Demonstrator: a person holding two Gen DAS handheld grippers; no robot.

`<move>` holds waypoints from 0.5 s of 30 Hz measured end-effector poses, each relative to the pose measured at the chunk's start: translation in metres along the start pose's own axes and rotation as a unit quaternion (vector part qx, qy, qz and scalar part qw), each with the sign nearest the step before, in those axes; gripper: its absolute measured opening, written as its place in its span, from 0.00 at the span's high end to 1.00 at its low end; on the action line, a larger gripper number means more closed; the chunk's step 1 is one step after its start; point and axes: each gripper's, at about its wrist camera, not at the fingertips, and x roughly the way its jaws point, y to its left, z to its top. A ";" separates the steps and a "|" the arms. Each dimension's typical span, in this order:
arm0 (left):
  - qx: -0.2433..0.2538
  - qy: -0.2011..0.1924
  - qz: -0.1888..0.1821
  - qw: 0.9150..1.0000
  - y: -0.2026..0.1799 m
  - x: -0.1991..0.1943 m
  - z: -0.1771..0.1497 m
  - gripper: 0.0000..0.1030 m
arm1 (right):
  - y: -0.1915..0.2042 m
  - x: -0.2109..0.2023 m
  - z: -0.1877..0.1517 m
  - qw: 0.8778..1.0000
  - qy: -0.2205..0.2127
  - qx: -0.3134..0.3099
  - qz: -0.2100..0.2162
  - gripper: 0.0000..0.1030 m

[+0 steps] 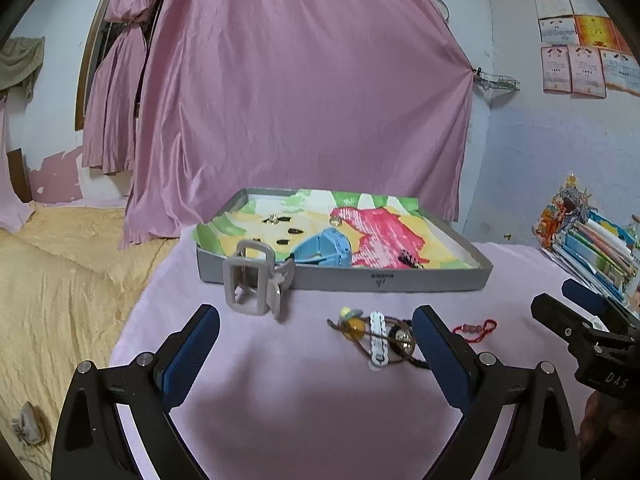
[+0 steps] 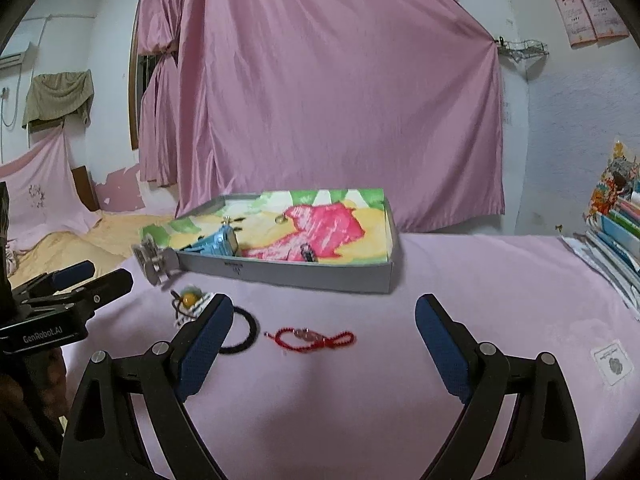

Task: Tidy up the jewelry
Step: 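Grasp the red string bracelet with the right tool while the left tool grasps the yellow-ball keychain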

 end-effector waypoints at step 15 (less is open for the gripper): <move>0.013 0.088 -0.024 0.996 -0.006 0.024 -0.003 0.06 | -0.001 0.025 -0.005 0.997 0.078 0.007 0.024 0.13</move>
